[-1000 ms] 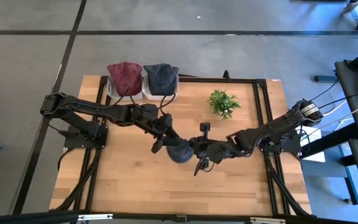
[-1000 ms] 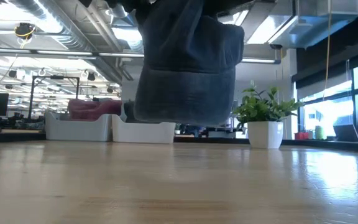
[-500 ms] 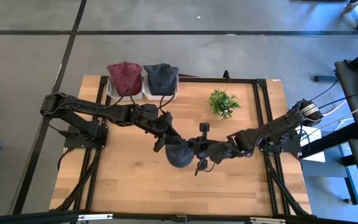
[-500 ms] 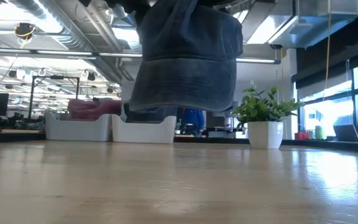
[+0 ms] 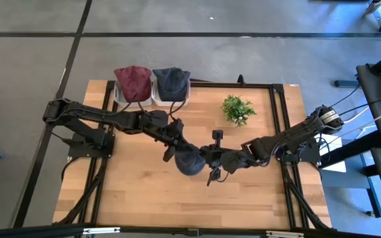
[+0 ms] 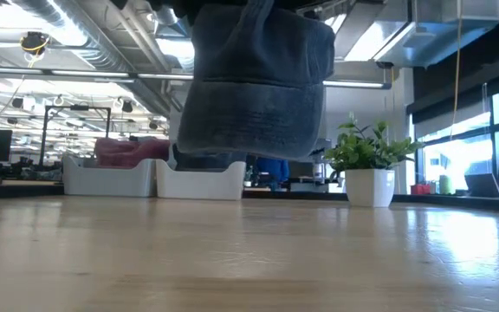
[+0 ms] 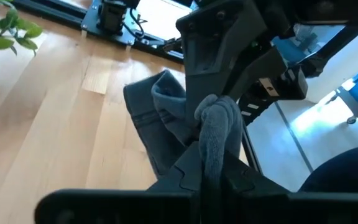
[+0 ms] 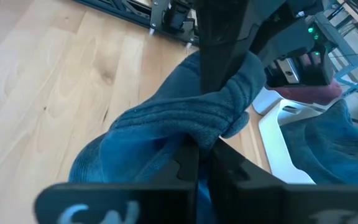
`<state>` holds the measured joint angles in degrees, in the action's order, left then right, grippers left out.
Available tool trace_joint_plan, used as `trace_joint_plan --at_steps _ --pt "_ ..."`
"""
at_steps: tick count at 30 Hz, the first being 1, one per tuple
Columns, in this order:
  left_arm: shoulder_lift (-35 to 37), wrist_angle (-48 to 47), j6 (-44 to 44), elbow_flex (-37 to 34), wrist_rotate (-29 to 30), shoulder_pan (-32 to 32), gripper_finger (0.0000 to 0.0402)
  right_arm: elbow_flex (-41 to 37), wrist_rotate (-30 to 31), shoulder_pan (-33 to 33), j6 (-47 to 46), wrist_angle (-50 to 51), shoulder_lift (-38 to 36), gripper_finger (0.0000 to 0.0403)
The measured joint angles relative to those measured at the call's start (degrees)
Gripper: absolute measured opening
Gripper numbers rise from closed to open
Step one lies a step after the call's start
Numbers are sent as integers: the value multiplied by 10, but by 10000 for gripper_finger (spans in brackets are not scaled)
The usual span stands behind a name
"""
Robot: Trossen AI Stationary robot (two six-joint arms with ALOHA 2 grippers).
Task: Pick & Place hat
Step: Put the black cap into the white bin
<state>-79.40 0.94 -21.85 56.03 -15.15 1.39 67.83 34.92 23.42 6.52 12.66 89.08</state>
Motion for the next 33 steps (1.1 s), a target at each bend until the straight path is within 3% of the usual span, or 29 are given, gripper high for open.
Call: trace_joint_plan --at_steps 7,11,15,24,28,33 --pt "10 14 1 -1 -19 -14 6 0 3 -4 -1 -5 0 58" --pt "33 11 9 -1 -51 -49 6 0 4 -13 -5 -3 -16 104" --pt "64 2 46 -1 -70 -98 5 0 61 -19 -34 16 -57 156" --pt "144 -8 191 0 -138 -272 4 0 78 -47 -111 116 -157 185" --pt "160 -7 269 0 -150 -364 4 0 105 -65 -136 126 -165 185" --pt "148 -7 357 0 -214 -467 5 0 112 -91 -144 125 -160 185"
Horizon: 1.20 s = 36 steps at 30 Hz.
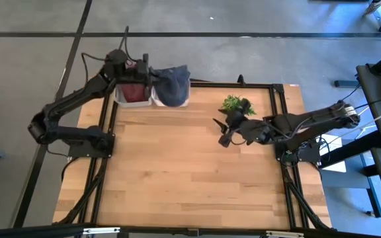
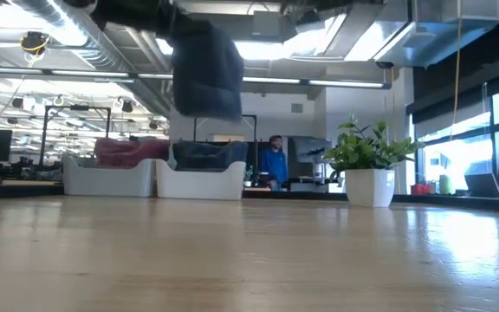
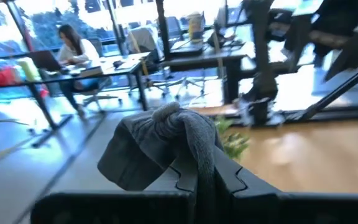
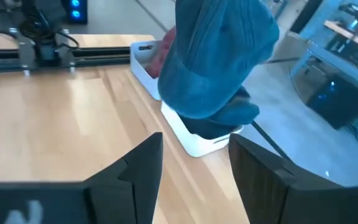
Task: Pick & Place hat
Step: Put the black cap into the white bin
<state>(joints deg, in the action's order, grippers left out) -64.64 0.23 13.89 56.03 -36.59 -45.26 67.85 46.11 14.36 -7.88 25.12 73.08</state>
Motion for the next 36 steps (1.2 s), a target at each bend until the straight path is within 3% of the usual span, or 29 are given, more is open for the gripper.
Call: trace_joint_plan --at_steps 6,13,25,36 --pt "-57 4 107 0 -75 -80 5 0 0 -31 -25 1 20 185" --pt "-149 89 172 0 -151 -130 5 0 -2 -58 -54 8 50 185" --pt "-241 102 299 0 -148 -154 7 0 -2 -64 -86 37 62 185" --pt "-248 25 274 0 -89 -148 12 0 -2 -64 -84 40 62 185"
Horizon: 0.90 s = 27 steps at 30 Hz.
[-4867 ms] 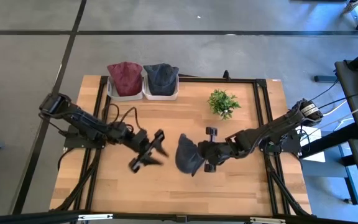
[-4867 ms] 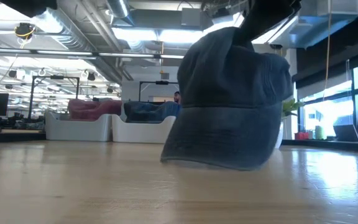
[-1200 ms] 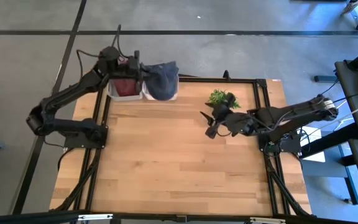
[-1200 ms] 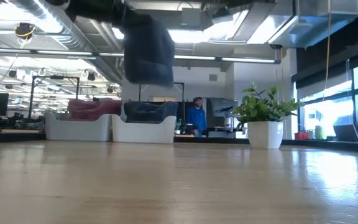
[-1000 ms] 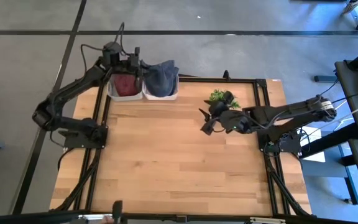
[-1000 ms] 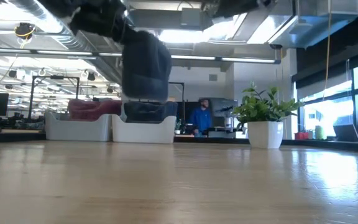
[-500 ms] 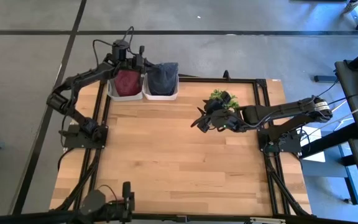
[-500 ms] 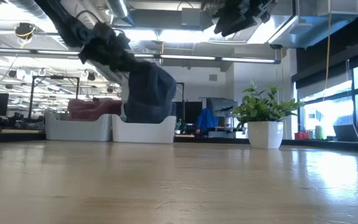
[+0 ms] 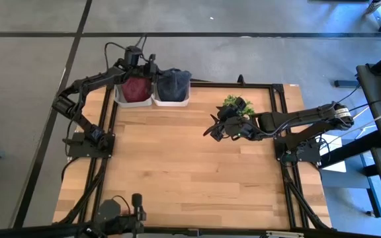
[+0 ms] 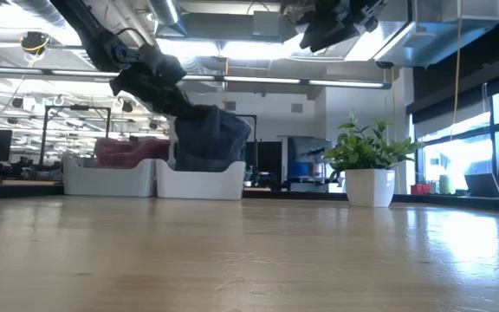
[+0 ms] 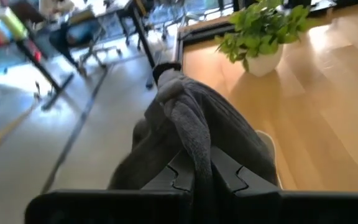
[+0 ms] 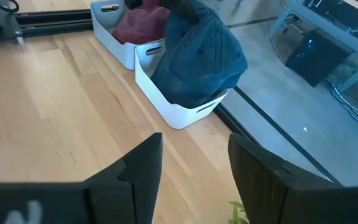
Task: Pick & Place hat
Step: Put the black cap into the white bin, then return to Home Position
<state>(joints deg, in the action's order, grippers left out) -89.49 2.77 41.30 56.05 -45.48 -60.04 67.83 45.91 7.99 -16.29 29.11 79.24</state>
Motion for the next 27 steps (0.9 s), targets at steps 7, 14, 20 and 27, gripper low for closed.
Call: trace_joint_plan --at_steps 7,14,20,27 --pt "0 0 -79 0 42 4 20 0 0 0 1 5 0 185" --pt "0 2 -86 0 48 4 43 0 0 0 1 5 0 185" --pt "25 27 -115 -1 61 -1 99 0 -12 1 -5 8 -3 185" --pt "71 33 -166 -1 79 -14 144 0 -89 1 -11 14 -4 185"
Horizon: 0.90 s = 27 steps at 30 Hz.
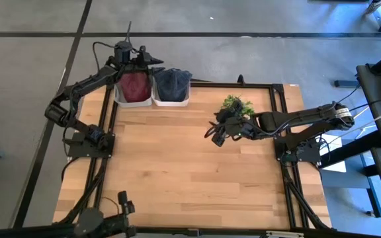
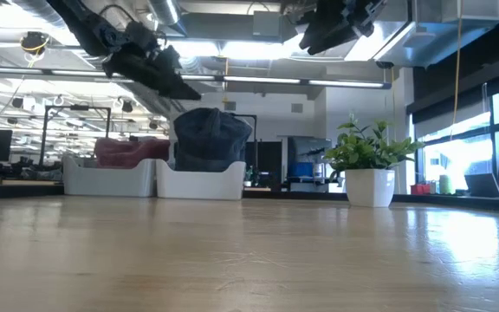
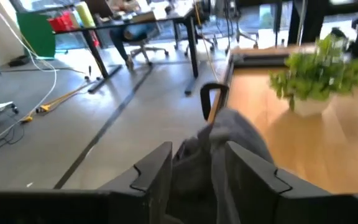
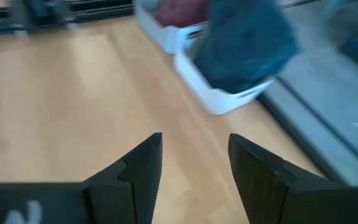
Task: Pick & Place hat
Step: Return to Home Position
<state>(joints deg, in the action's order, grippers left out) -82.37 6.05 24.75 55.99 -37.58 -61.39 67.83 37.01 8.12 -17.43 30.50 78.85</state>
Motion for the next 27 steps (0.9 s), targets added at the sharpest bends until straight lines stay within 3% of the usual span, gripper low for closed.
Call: trace_joint_plan --at_steps 7,13,15,18,22,27 --pt "72 -12 -133 0 -9 30 148 -8 -100 7 -4 10 -32 185" --pt "141 -57 -181 -13 -11 125 146 -143 -131 46 8 -101 -161 185" --pt "166 -57 -211 -30 -11 167 148 -204 -181 59 27 -176 -216 185" --pt "204 -17 -274 -76 -8 237 148 -284 -306 70 47 -284 -289 185" --pt "253 116 -368 -158 74 347 144 -364 -407 80 28 -382 -364 185" --pt "313 217 -395 -258 230 485 144 -433 -417 102 8 -394 -439 185"
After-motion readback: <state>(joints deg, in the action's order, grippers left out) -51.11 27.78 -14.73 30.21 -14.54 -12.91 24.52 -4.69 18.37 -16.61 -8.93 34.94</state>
